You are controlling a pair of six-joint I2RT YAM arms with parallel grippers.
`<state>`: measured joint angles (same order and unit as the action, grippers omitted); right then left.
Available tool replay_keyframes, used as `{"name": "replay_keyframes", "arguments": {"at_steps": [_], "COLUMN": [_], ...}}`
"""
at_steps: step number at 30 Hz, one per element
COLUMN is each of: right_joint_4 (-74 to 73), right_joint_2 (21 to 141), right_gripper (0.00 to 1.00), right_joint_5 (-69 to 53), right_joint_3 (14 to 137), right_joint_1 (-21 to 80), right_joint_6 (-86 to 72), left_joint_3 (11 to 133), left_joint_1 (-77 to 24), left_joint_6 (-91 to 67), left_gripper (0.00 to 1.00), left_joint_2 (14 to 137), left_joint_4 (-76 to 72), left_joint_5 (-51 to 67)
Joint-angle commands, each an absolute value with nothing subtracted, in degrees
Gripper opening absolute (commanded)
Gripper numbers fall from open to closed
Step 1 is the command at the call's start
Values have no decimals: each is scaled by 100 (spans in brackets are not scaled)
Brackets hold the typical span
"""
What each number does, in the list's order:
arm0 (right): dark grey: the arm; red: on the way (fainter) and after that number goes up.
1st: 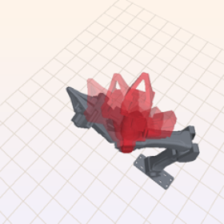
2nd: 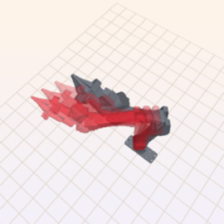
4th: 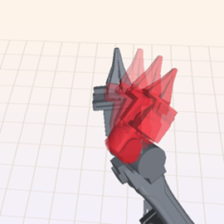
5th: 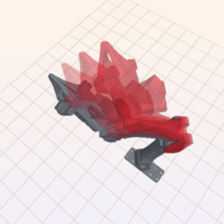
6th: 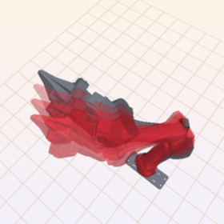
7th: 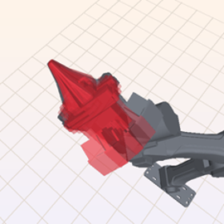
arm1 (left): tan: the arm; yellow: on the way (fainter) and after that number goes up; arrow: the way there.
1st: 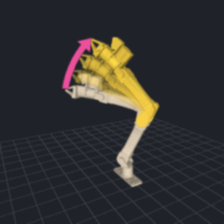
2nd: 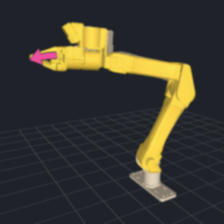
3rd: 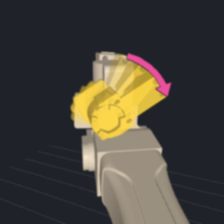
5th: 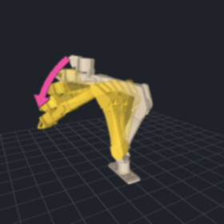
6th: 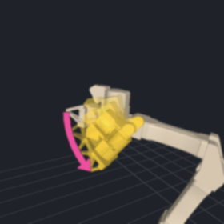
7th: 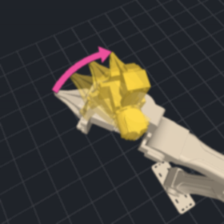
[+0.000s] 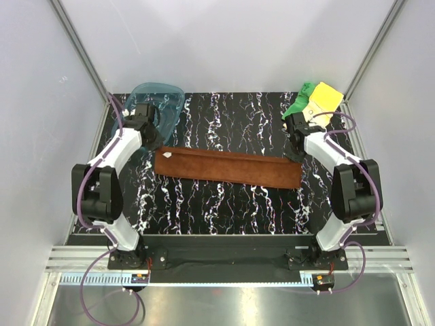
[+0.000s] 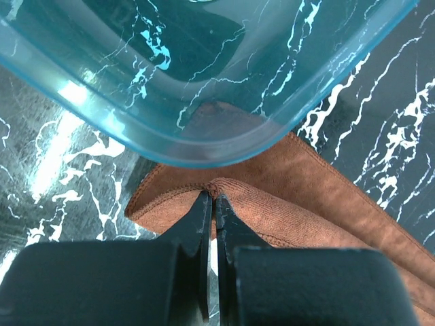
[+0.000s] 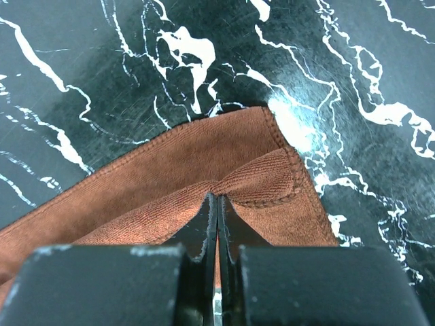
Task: Roll the towels
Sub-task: Fold the towel
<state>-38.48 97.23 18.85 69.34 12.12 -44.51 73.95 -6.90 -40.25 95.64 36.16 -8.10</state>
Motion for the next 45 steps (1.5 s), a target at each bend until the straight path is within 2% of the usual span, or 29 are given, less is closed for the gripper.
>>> {"name": "replay_keyframes", "arguments": {"at_steps": [1, 4, 5, 7, 8, 9, 10, 11, 12, 14, 15, 16, 20, 27, 30, 39, 45], "right_joint_4": [-3630, -3630, -3656, -3726, -3753, -3770, -3771, -3779, -3858, -3937, -4051, -4130, -4228, -4000, -3946, -3727, -3463], "right_joint_2": [9879, 10045, 10133, 10221, 10283, 10292, 10301, 10336, 10353, 10441, 10468, 10485, 10048, 8623, 8271, 7954, 8288], "right_gripper": [0, 0, 1, 18, 24, 43, 51, 57, 71, 79, 87, 88, 89, 89, 87, 82, 74], "right_joint_5": [1776, 1740, 1749, 1810, 1845, 1907, 1951, 1986, 2134, 2223, 2285, 2294, 2373, 1786, 1451, 387, 53], "right_joint_3": [7189, 7294, 7347, 7496, 7549, 7637, 7699, 7760, 7830, 8146, 8391, 8507, 8465, 6561, 6075, 5134, 4957], "right_joint_1": [1143, 1143, 1151, 1134, 1134, 1134, 1134, 1125, 1134, 1064, 1037, 1020, 1011, 1011, 976, 369, 299], "right_joint_6": [-4298, -4272, -4263, -4228, -4236, -4193, -4175, -4149, -4122, -4061, -4000, -3964, -3832, -4060, -4175, -4289, -4307], "left_joint_3": [7708, 7865, 7927, 8024, 8024, 8016, 7990, 8007, 8042, 8216, 8279, 8331, 7939, 5999, 5302, 4781, 4746], "left_joint_1": [-677, -668, -668, -668, -677, -668, -677, -677, -668, -668, -668, -668, -668, -668, -659, -624, -615], "left_joint_6": [-3911, -3867, -3841, -3797, -3779, -3797, -3814, -3806, -3797, -3771, -3762, -3744, -3718, -3884, -3920, -4210, -4245], "left_gripper": [0, 0, 8, 57, 74, 93, 99, 99, 99, 99, 99, 99, 99, 96, 96, 91, 90], "left_joint_2": [9747, 9922, 9966, 10037, 10011, 9976, 9932, 9836, 9791, 9721, 9677, 9633, 9055, 7491, 7260, 7734, 8094], "left_joint_4": [3551, 3577, 3586, 3595, 3569, 3551, 3533, 3525, 3533, 3673, 3752, 3892, 3973, 3552, 2990, 2365, 2075], "left_joint_5": [-984, -984, -958, -906, -836, -826, -861, -896, -931, -1001, -1054, -1142, -1353, -1160, -1090, -536, -492]}}
